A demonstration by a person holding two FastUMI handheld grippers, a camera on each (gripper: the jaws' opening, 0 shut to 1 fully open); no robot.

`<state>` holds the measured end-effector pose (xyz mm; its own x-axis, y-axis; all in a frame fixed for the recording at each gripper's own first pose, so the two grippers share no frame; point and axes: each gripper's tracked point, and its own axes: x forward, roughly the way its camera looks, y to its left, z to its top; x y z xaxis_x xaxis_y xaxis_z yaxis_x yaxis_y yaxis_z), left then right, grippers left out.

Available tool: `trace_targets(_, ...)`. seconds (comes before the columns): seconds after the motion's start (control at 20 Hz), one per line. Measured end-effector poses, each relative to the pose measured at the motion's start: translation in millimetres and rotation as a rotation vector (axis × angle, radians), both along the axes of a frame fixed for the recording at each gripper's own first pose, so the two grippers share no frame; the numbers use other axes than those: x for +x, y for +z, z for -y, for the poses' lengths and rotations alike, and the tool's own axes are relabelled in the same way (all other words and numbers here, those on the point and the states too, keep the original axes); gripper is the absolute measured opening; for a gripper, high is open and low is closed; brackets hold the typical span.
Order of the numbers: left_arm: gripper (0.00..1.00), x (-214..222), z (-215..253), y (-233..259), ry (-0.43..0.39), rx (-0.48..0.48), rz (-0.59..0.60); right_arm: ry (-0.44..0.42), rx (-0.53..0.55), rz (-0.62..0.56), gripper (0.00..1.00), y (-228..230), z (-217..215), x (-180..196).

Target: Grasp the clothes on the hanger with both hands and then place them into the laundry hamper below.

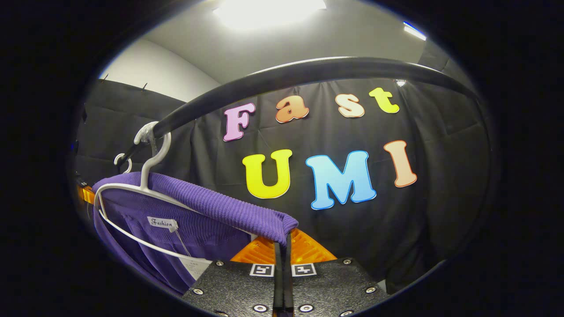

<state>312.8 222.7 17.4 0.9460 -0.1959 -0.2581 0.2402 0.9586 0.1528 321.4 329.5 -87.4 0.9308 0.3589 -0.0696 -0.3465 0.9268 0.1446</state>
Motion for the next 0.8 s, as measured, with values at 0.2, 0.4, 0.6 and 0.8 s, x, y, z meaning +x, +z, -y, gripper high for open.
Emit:
trace_targets(0.2,0.01,-1,0,-11,-0.035,0.034,-0.017,-0.019,-0.027,0.016,0.00,1,1,-6)
trace_targets(0.4,0.02,-11,-1,-49,-0.031,0.078,-0.026,-0.020,-0.054,0.000,0.00,-7,-1,-16)
trace_targets(0.6,0.02,-31,9,-75,-0.007,-0.081,-0.005,-0.037,-0.065,0.006,0.00,-11,6,-26)
trace_targets(0.8,0.06,-28,18,-73,0.046,-0.153,0.069,-0.048,-0.074,0.009,0.00,-10,13,-20)
